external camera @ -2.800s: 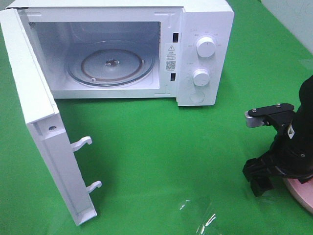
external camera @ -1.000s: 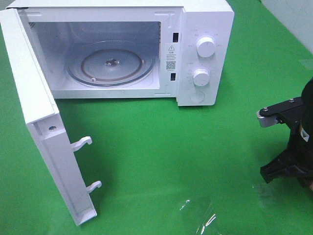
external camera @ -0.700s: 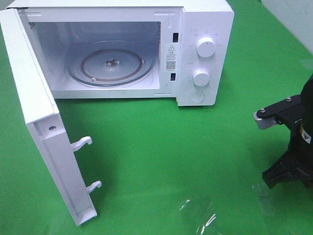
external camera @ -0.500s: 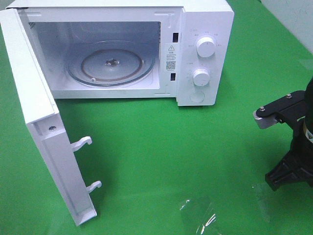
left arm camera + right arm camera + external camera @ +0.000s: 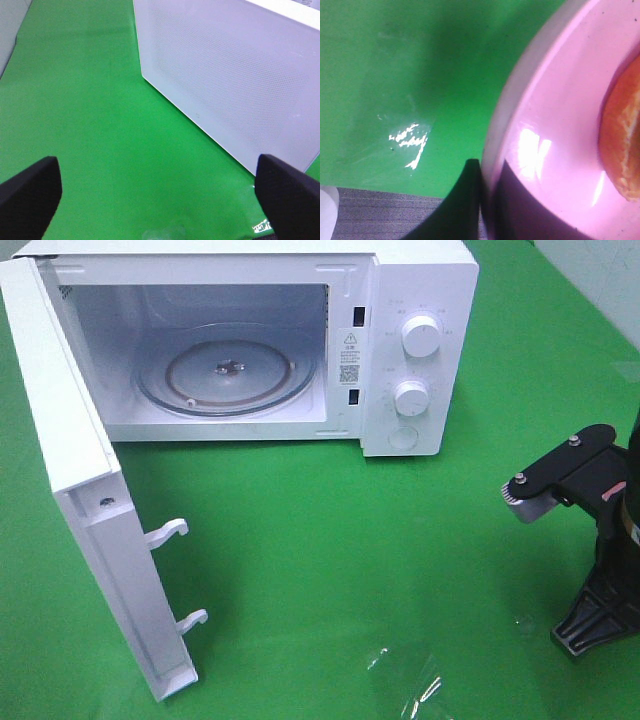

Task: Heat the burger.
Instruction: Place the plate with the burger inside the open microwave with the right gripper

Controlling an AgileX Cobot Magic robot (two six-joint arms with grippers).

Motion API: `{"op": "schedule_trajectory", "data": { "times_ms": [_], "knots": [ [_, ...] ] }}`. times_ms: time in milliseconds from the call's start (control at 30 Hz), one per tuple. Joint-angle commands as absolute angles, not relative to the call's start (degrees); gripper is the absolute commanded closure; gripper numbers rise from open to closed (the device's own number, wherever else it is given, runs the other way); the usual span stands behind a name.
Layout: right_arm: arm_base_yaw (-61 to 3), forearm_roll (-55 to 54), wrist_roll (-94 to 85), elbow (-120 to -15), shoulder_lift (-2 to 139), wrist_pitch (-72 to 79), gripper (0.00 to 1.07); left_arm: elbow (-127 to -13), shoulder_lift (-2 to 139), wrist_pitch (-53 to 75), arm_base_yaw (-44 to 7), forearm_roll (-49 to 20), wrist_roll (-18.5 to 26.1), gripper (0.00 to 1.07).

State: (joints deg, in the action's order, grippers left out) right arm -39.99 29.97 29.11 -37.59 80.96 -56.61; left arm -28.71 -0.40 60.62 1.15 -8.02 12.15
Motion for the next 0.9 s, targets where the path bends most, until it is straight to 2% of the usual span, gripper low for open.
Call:
{"op": "schedule_trajectory", "data": {
  "times_ms": [33, 133, 200, 367, 433, 600, 667, 833, 900],
  "knots": [
    [-42.8, 32.8, 30.3, -37.5, 79.7, -59.0, 1.07, -28.6, -1.4, 59.9, 0.8, -8.3, 12.1, 0.09],
    [-44.5, 32.8, 31.1, -37.5, 79.3, -59.6, 1.07, -28.6, -1.4, 59.9, 0.8, -8.3, 12.1, 0.09],
    [-48.4, 32.8, 31.3, -37.5, 78.7, -60.9, 1.07, -28.6, -1.4, 59.9, 0.8, -8.3, 12.1, 0.09],
    [-51.2, 32.8, 31.9, -37.5, 78.7, -62.1, 1.07, -28.6, -1.4, 59.9, 0.8, -8.3, 12.1, 0.09],
    [-55.0, 32.8, 32.9, -37.5, 78.7, -63.3, 1.07, -28.6, -1.4, 59.9, 0.8, -8.3, 12.1, 0.09],
    [-58.0, 32.4, 33.5, -37.5, 78.7, -63.6, 1.07, -28.6, -1.4, 59.9, 0.8, -8.3, 12.1, 0.09],
    [-62.1, 32.3, 34.7, -37.5, 78.7, -64.9, 1.07, -28.6, -1.4, 59.9, 0.8, -8.3, 12.1, 0.09],
    [-64.9, 32.3, 35.1, -37.5, 78.7, -65.4, 1.07, -28.6, -1.4, 59.9, 0.8, -8.3, 12.1, 0.09],
    [-68.6, 32.2, 36.1, -37.5, 78.7, -66.4, 1.07, -28.6, -1.4, 59.9, 0.8, -8.3, 12.1, 0.09]
  ]
}}
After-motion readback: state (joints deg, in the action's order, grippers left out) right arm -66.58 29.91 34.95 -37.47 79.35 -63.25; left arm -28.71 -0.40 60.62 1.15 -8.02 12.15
